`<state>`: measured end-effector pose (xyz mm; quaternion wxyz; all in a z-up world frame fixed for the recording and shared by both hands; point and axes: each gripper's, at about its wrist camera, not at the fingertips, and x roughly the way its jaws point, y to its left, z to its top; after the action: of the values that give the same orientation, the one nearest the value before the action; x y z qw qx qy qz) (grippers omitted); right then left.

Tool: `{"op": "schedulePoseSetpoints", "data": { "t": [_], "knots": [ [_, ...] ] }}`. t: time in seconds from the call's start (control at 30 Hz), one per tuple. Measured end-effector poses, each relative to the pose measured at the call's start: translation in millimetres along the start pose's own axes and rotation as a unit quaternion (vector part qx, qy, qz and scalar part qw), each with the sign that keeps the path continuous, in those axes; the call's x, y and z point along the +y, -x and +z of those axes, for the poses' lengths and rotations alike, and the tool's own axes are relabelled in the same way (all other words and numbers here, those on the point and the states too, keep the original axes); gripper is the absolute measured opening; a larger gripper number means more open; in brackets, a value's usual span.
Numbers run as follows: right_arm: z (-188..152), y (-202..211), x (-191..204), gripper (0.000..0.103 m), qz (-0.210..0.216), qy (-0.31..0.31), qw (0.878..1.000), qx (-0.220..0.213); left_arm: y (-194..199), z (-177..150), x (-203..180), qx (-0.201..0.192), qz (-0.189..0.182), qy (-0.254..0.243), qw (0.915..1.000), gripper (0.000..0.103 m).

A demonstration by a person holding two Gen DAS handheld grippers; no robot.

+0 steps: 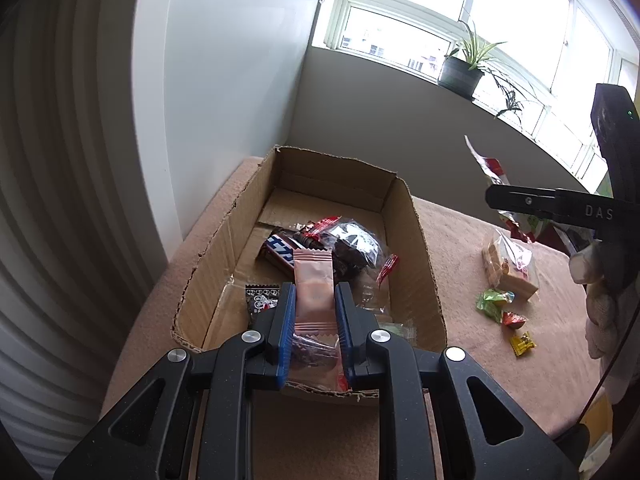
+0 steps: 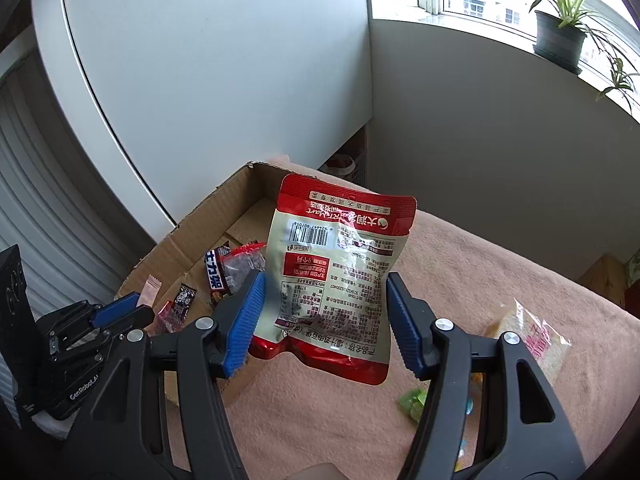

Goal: Organize snacks
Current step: 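Carry both items into the cardboard box and open both tools, then move both tools back over the remaining snacks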

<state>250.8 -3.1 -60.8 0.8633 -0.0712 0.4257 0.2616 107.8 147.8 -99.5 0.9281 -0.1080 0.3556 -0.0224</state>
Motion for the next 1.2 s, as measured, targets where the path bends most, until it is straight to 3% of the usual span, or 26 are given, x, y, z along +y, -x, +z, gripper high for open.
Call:
{"op": "schedulePoseSetpoints", "data": {
  "t": [0.57,0.77,0.8,0.87,0.97,1.03,1.2],
  "knots": [
    [23.0,-49.6,26.4,0.068,0.012,0.023,0.999,0.022,-10.5,3.5,7.0,0.008,0.003,-0.003,1.0000,0.019],
    [25.5,-49.2,29.8,0.077,0.007,0.028,0.999,0.014,-9.1,3.5,7.6,0.007,0.001,-0.004,1.0000,0.020],
    [25.8,-46.8,30.4,0.079,0.006,0.029,1.000,0.011,-8.9,3.5,7.2,0.007,0.002,-0.005,1.0000,0.023],
    [26.2,-42.9,31.1,0.082,0.005,0.030,1.000,0.005,-8.0,3.4,6.9,0.006,0.005,-0.006,1.0000,0.045],
    [25.9,-36.2,30.5,0.084,0.002,0.032,0.999,-0.001,-5.5,3.5,7.2,0.001,0.006,-0.003,1.0000,0.061],
    [24.4,-29.6,28.2,0.085,0.002,0.030,1.000,-0.004,-4.7,4.1,7.6,0.001,0.008,-0.002,1.0000,0.066],
    [18.7,-10.9,19.2,0.085,0.003,0.023,1.000,-0.012,-1.2,4.2,6.3,-0.003,0.008,-0.001,1.0000,0.066]
  ]
}}
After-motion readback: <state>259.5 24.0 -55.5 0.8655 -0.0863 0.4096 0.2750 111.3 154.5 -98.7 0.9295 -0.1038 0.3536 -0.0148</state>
